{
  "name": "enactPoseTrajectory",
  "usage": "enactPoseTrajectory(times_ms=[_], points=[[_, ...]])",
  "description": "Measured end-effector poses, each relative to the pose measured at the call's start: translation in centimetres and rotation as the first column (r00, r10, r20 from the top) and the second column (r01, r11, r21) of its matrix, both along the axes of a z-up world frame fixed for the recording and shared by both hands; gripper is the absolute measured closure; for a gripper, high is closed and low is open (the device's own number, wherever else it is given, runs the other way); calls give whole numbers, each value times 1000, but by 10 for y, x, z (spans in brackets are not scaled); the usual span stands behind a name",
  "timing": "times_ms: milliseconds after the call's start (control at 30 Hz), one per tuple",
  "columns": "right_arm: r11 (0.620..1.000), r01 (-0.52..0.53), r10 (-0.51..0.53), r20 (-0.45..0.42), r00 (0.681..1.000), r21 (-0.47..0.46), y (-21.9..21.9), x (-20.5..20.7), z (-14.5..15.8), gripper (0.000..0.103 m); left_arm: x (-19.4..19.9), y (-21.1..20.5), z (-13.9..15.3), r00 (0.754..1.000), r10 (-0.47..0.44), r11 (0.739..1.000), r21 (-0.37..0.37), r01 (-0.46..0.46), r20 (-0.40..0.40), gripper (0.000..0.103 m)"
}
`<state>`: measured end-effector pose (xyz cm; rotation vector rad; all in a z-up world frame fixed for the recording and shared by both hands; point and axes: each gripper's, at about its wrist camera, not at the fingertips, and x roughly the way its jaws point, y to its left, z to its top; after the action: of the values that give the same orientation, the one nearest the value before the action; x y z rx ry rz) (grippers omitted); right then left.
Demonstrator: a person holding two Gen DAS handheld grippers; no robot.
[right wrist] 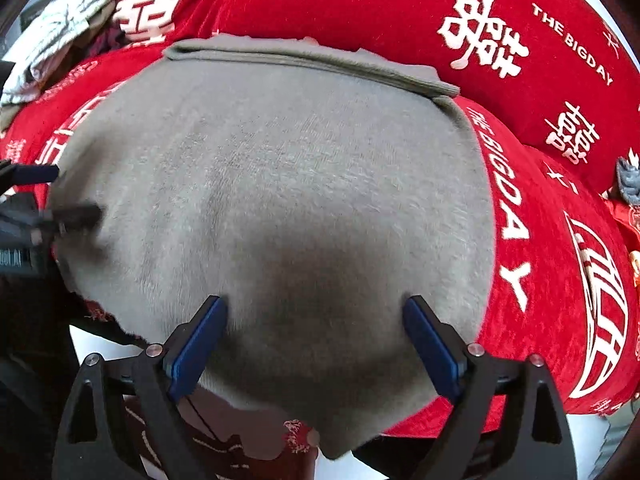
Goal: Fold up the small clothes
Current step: 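Lower both grippers onto the sweater hem and close on it, then lift the held hem with both grippers and fold it toward the collar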
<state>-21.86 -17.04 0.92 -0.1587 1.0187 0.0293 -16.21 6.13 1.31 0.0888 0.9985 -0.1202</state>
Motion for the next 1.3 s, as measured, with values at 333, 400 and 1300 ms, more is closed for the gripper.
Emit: enactPoseTrajectory(times_ms=[333,400,1300], points=[[952,272,-274,-8,962,140,-70,-20,-9,11,-1,42,-33,985,39,981,-179,-70,-168,1],[960,247,-246,-22,969,128,-63,-23,-11,10,-3,31,-35,984,9,989,-145,-35,-177,1],[921,110,-177,152,972,373,-76,56,49,100,81,28,35,999,45,961,-275,-38,18,87]])
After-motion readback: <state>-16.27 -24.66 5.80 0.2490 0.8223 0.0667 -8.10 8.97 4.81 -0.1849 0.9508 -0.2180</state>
